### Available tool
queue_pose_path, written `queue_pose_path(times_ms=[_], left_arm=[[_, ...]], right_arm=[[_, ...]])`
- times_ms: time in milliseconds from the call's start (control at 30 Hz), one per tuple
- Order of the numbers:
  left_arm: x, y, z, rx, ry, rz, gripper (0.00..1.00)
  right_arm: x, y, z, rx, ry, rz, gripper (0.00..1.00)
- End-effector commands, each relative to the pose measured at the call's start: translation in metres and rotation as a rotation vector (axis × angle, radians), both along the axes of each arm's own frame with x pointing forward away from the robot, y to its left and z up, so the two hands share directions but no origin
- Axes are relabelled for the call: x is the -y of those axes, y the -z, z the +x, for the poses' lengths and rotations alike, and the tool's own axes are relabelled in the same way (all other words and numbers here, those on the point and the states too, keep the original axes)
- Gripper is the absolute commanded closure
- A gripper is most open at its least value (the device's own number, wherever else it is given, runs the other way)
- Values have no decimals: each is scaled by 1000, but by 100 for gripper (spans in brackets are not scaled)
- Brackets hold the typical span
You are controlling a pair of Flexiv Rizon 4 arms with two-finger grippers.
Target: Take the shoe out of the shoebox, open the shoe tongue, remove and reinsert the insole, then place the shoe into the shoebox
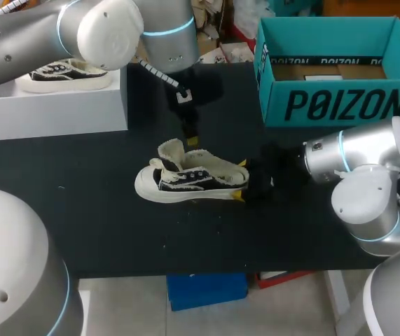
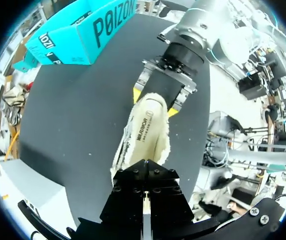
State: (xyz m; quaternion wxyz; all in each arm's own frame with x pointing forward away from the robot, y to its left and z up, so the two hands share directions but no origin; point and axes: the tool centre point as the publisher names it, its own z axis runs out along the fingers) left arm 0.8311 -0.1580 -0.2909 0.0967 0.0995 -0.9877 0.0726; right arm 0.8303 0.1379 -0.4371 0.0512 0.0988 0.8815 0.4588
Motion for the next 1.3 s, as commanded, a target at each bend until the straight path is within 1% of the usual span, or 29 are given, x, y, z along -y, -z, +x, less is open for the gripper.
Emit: queue_pose_path(times_ms=[33,133,200,400,567,767,1300], left_arm=[[4,1,8,-177,503,-31,100],[4,1,8,-177,503,-31,100],[2,4,9,-170,501,-16,100],[-1,14,10,-166,493,-51,100],[-1,22,8,-172,475,-42,100],[1,28,2,-184,450,-41,100],[1,29,1,-185,440,-34,100]], right_arm=[[-1,3,2,-2,2,-3,100],[-1,3,2,-2,2,-3,100],[-1,3,2,-2,2,-3,100],[-1,3,2,-2,2,-3,100],[-1,3,2,-2,2,-3,100],[-1,3,2,-2,2,-3,100],[-1,3,2,-2,2,-3,100]])
